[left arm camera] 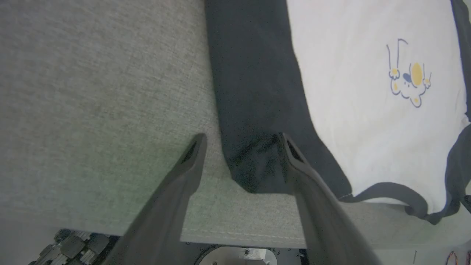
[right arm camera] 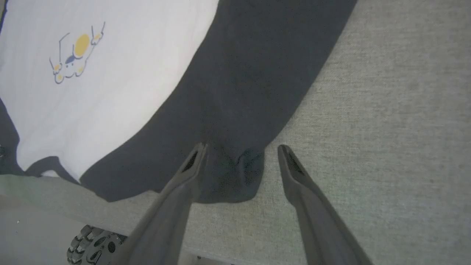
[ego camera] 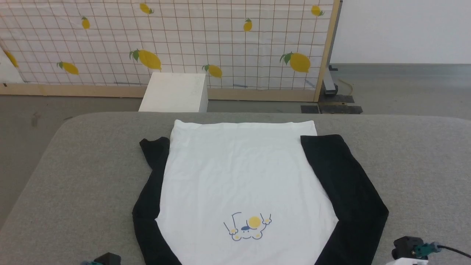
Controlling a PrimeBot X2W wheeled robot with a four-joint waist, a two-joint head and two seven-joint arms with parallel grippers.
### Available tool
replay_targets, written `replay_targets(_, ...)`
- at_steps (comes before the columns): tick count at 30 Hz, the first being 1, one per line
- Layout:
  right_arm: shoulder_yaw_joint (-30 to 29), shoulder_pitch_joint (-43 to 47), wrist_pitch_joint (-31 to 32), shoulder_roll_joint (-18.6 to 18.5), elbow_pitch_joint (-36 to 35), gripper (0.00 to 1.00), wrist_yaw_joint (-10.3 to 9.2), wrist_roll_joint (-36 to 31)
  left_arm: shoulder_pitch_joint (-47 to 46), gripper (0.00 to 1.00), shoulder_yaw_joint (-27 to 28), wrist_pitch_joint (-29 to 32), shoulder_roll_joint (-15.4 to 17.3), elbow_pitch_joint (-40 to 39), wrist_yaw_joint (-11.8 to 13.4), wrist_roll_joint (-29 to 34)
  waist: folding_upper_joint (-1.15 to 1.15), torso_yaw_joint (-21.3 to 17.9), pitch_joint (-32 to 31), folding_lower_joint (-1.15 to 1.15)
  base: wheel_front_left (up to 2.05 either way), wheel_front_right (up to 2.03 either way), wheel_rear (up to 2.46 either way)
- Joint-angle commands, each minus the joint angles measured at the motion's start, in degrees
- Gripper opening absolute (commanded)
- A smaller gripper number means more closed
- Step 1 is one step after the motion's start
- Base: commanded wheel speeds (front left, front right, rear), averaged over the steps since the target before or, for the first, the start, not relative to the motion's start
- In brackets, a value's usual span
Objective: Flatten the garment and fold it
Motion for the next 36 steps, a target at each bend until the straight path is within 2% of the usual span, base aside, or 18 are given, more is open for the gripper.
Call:
replay_targets(1, -0.6, -1.0, -0.2, 0.0, -1.2, 1.0, -0.09, 0.8, 0.1, 1.0, 0.7, 0.7, 1.3, -0.7, 0.8, -0.6, 0.0, -0.1, -0.5, 0.01, 0.0, 0.0, 0.0)
replay_targets(5, -3.6, -1.1, 0.3, 0.0, -5.2, 1.0, -0.09, 3.8, 0.4, 1.0, 3.7, -0.3, 3.3, -5.9, 3.0, -0.4, 0.0, -0.2, -1.1, 0.01, 0.0, 0.0, 0.0)
replay_targets(8, -7.4, -2.6, 0.5, 0.0, -8.6, 1.0, -0.09, 5.4, -0.7, 1.0, 7.2, -5.2, 4.7, -10.2, 3.5, 1.5, 0.0, -0.3, -0.8, 0.01, 0.0, 0.0, 0.0)
replay_targets(10, -10.4, -4.9, 0.1, 0.0, -10.0, 1.0, -0.09, 6.1, -2.0, 1.0, 9.6, -10.5, 4.9, -12.3, 2.9, 3.2, 0.0, -0.4, 0.1, 0.01, 0.0, 0.0, 0.0)
replay_targets(15, -15.9, -14.6, -1.3, 0.0, -9.8, 1.0, -0.09, 4.5, -6.1, 1.0, 12.7, -24.7, 5.6, -14.3, -1.6, 8.7, 0.0, -0.6, 4.0, 0.01, 0.0, 0.0, 0.0)
replay_targets(18, -17.1, -21.2, -1.3, 0.0, -8.4, 1.0, -0.09, 1.9, -8.7, 1.0, 12.8, -32.4, 6.2, -14.0, -4.7, 12.4, 0.0, -0.6, 7.5, 0.01, 0.0, 0.0, 0.0)
replay_targets(20, -17.3, -25.9, -0.9, -0.3, -6.9, 1.0, -0.09, -0.3, -10.5, 1.0, 12.5, -35.5, 6.4, -13.4, -6.3, 15.1, 0.0, -0.4, 10.1, 0.01, 0.0, 0.0, 0.0)
replay_targets(26, -16.0, -39.3, 3.5, -2.8, -0.9, 1.0, -0.09, -5.7, -15.4, 1.0, 13.4, -37.7, 5.2, -13.3, -9.9, 22.6, 0.0, 0.7, 19.1, 0.01, 0.0, 0.0, 0.0)
replay_targets(30, -14.3, -47.1, 8.8, -5.4, 3.6, 1.0, -0.09, -9.3, -17.8, 1.0, 15.6, -37.7, 2.2, -13.8, -12.9, 25.8, 0.0, 2.5, 24.2, 0.01, 0.0, 0.0, 0.0)
replay_targets(36, -11.3, -53.9, 16.5, -8.7, 7.6, 1.0, -0.09, -13.1, -19.7, 1.0, 19.3, -37.8, -2.1, -12.9, -16.9, 28.3, 0.0, 5.2, 29.3, 0.01, 0.0, 0.0, 0.0)
